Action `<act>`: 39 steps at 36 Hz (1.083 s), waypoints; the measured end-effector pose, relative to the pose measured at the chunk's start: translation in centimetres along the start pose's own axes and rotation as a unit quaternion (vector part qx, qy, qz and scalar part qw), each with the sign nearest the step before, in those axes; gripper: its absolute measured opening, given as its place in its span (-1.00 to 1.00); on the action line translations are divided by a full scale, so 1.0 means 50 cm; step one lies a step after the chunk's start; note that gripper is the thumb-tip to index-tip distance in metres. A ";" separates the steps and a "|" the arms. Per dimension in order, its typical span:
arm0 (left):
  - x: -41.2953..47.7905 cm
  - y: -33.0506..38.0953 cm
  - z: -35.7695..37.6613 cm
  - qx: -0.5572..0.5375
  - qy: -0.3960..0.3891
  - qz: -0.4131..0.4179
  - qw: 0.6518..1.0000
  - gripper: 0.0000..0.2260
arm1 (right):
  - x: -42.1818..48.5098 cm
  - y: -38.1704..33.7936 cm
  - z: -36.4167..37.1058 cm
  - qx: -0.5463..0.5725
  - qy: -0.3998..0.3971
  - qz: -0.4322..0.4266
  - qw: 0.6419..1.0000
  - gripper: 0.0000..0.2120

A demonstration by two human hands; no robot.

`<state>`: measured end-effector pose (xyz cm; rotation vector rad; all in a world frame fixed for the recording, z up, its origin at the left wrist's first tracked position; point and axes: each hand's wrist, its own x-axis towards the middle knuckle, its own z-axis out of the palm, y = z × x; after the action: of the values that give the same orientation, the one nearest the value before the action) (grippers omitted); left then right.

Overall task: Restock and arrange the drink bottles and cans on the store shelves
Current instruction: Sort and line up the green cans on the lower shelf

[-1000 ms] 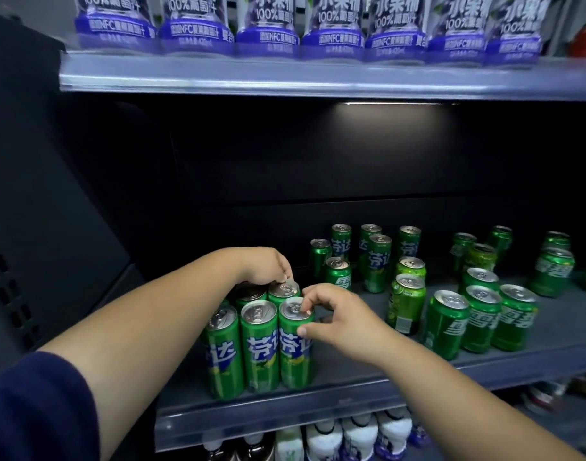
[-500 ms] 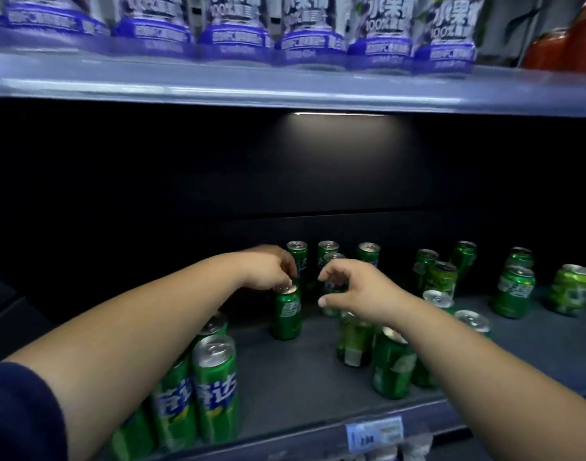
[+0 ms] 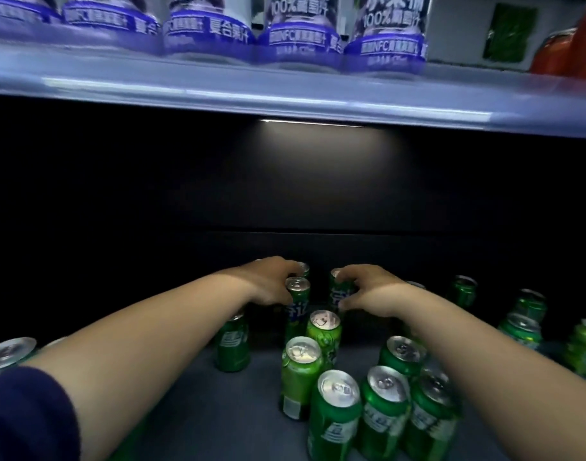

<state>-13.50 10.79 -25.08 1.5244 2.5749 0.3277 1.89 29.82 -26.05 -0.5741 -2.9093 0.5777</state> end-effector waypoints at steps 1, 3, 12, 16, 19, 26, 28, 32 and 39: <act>0.006 0.003 0.005 0.007 0.002 -0.004 1.000 -0.31 | 0.008 0.008 -0.001 -0.003 0.000 -0.006 1.000 -0.43; 0.016 0.009 0.014 0.018 0.006 -0.006 1.000 -0.31 | 0.026 0.023 0.000 -0.008 0.000 -0.017 1.000 -0.42; 0.042 0.017 0.032 0.007 0.001 -0.008 1.000 -0.47 | 0.088 0.067 0.018 -0.011 -0.030 -0.032 0.999 -0.27; 0.053 0.013 0.042 -0.002 0.008 -0.005 1.000 -0.53 | 0.100 0.068 0.030 -0.025 -0.024 -0.052 0.998 -0.34; 0.056 0.015 0.047 0.004 0.023 -0.010 1.000 -0.50 | 0.106 0.068 0.035 -0.034 0.000 -0.058 0.998 -0.53; 0.055 0.017 0.049 0.024 0.043 -0.032 0.998 -0.49 | 0.105 0.063 0.038 -0.067 0.042 -0.074 0.994 -0.48; 0.050 0.015 0.048 0.016 0.038 -0.043 0.998 -0.45 | 0.104 0.058 0.039 -0.079 0.040 -0.073 0.993 -0.46; 0.034 0.012 0.045 -0.005 0.032 -0.062 0.998 -0.44 | 0.097 0.053 0.046 -0.073 0.049 -0.076 0.993 -0.52; 0.009 0.007 0.038 -0.063 0.029 -0.084 0.994 -0.38 | 0.079 0.038 0.050 -0.043 0.030 -0.088 0.995 -0.60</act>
<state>-12.99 11.58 -26.80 1.2643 2.6483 0.5102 -1.57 32.10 -28.90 -0.3319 -2.8998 0.4085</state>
